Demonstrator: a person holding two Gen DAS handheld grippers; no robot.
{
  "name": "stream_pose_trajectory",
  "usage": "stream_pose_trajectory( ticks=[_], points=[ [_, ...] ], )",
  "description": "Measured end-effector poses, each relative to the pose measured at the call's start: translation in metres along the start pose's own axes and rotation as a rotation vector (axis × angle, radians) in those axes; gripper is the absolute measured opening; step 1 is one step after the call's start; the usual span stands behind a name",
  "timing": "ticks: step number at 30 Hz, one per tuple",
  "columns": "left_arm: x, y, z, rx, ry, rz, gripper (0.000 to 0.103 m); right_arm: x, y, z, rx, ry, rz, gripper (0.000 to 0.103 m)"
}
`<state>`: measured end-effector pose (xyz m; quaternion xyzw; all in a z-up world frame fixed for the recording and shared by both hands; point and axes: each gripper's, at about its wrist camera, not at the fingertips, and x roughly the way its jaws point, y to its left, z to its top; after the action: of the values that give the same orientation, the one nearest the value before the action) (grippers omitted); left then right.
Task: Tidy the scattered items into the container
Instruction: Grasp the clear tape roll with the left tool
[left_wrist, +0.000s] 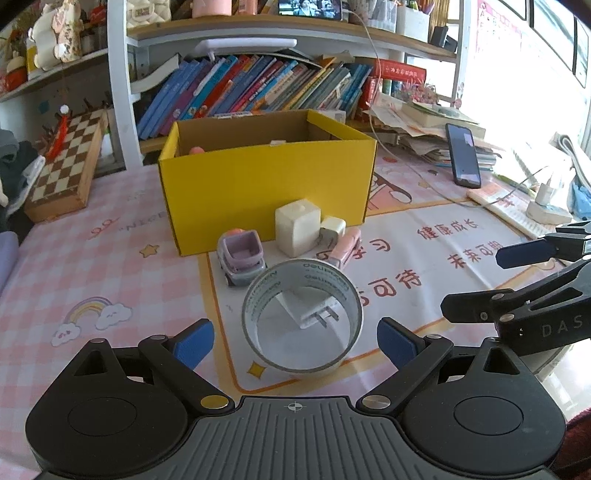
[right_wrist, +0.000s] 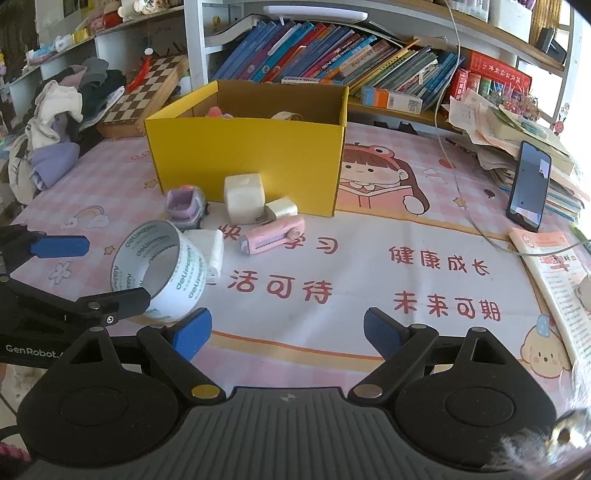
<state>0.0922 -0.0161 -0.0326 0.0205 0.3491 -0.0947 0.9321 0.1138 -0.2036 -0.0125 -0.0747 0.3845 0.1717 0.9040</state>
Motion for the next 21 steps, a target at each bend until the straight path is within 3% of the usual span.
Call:
stream_pose_trajectory(
  ticks=[21],
  points=[
    [0.031,-0.01,0.007,0.065,0.02,0.008,0.097,0.008,-0.009,0.007,-0.018,0.009,-0.015,0.089]
  ],
)
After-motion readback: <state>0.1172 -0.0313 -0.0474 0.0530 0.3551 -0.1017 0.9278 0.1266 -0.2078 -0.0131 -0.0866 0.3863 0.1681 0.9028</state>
